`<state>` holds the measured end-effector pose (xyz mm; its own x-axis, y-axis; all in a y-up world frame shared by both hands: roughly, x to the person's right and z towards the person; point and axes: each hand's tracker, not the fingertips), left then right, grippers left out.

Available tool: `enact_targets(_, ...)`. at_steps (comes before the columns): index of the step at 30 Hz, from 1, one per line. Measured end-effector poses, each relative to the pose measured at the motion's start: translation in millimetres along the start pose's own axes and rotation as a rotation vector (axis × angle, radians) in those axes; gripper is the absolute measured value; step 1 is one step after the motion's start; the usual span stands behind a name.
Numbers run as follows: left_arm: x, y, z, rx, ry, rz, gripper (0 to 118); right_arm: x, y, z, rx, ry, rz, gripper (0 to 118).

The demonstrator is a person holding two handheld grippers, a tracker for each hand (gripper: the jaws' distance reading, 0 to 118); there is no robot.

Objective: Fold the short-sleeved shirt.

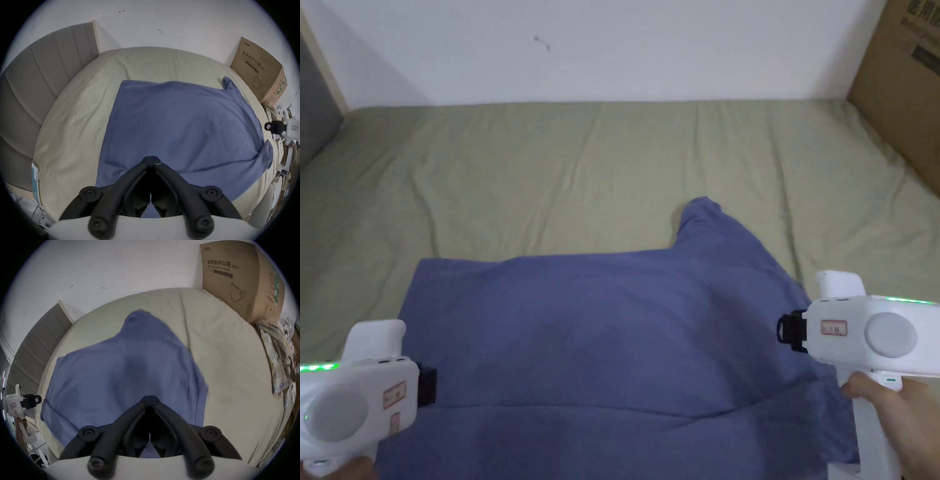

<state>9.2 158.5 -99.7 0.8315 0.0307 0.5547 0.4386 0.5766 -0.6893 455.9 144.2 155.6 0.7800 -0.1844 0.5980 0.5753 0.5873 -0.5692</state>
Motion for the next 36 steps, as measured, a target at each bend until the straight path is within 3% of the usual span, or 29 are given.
enact_targets(1, 1.5, 4.7, -2.7, 0.007, 0.001, -0.003, 0, 2.4, 16.8, -6.6, 0.008, -0.005, 0.004, 5)
enact_targets(2, 6.3, 8.9, -3.4, 0.009, 0.001, -0.010, 0, 5.3, 33.9, -14.2, 0.013, -0.004, 0.014, 23)
enact_targets(3, 8.7, 11.9, -6.2, 0.007, 0.002, -0.018, 0, 8.3, 49.2, -21.5, 0.014, -0.002, 0.019, 60)
enact_targets(4, 11.1, 14.8, -11.1, 0.006, 0.007, -0.030, 0, 1.5, 64.7, -22.5, 0.028, -0.017, 0.039, 84)
enact_targets(5, 12.3, 16.5, -16.1, 0.000, 0.010, -0.041, 0, 1.1, 76.3, -29.7, 0.024, -0.025, 0.064, 88)
enact_targets(9, 15.1, 20.9, -37.1, -0.048, 0.014, -0.042, 0, 10.3, 119.5, -72.7, 0.005, -0.100, 0.093, 88)
enact_targets(12, 15.2, 22.8, -46.5, -0.065, 0.017, -0.032, 0, 18.9, 129.0, -103.8, -0.045, -0.090, 0.070, 88)
enact_targets(16, 10.6, 26.1, -58.3, -0.085, 0.027, -0.027, 0, 22.1, 123.5, -138.0, -0.114, -0.103, 0.105, 86)
enact_targets(18, 9.3, 27.5, -60.9, -0.095, 0.030, -0.031, 0, 26.2, 118.6, -150.0, -0.163, -0.092, 0.084, 78)
enact_targets(19, 8.9, 27.8, -61.1, -0.095, 0.033, -0.033, 0, 27.6, 115.9, -150.6, -0.161, -0.080, 0.060, 68)
enact_targets(20, 9.1, 28.5, -60.9, -0.098, 0.035, -0.035, 0, 28.2, 115.3, -149.3, -0.134, -0.078, 0.059, 49)
enact_targets(21, 9.3, 29.0, -60.3, -0.097, 0.035, -0.036, 0, 27.0, 116.4, -146.7, -0.130, -0.080, 0.068, 49)
enact_targets(22, 7.9, 30.1, -60.1, -0.094, 0.033, -0.038, 0, 24.1, 118.3, -142.6, -0.119, -0.084, 0.081, 41)
enact_targets(23, 7.7, 31.8, -59.6, -0.094, 0.034, -0.039, 0, 20.6, 119.6, -138.9, -0.095, -0.149, 0.128, 25)
enact_targets(24, 8.4, 33.4, -58.7, -0.093, 0.037, -0.040, 0, 19.7, 121.3, -137.1, -0.104, -0.145, 0.147, 5)
enact_targets(25, 8.7, 34.5, -57.4, -0.088, 0.040, -0.040, 0, 20.6, 123.6, -135.1, -0.122, -0.100, 0.108, 5)
enact_targets(31, -8.9, 57.4, -59.6, -0.048, 0.018, 0.011, 2, 19.0, 132.5, -107.1, -0.077, -0.104, 0.106, 5)
enact_targets(32, -11.6, 66.1, -62.1, -0.043, 0.024, 0.010, 12, 18.1, 135.4, -103.8, -0.066, -0.072, 0.103, 5)
enact_targets(34, -20.0, 84.0, -71.2, -0.022, 0.032, 0.015, 79, 15.4, 137.4, -97.8, -0.053, -0.069, 0.098, 5)
enact_targets(35, -24.6, 95.1, -78.3, -0.025, 0.030, 0.018, 102, 14.5, 138.1, -97.5, -0.051, -0.069, 0.105, 5)
enact_targets(36, -27.9, 103.9, -84.4, -0.025, 0.027, 0.025, 109, 13.9, 138.8, -98.7, -0.052, -0.073, 0.109, 5)
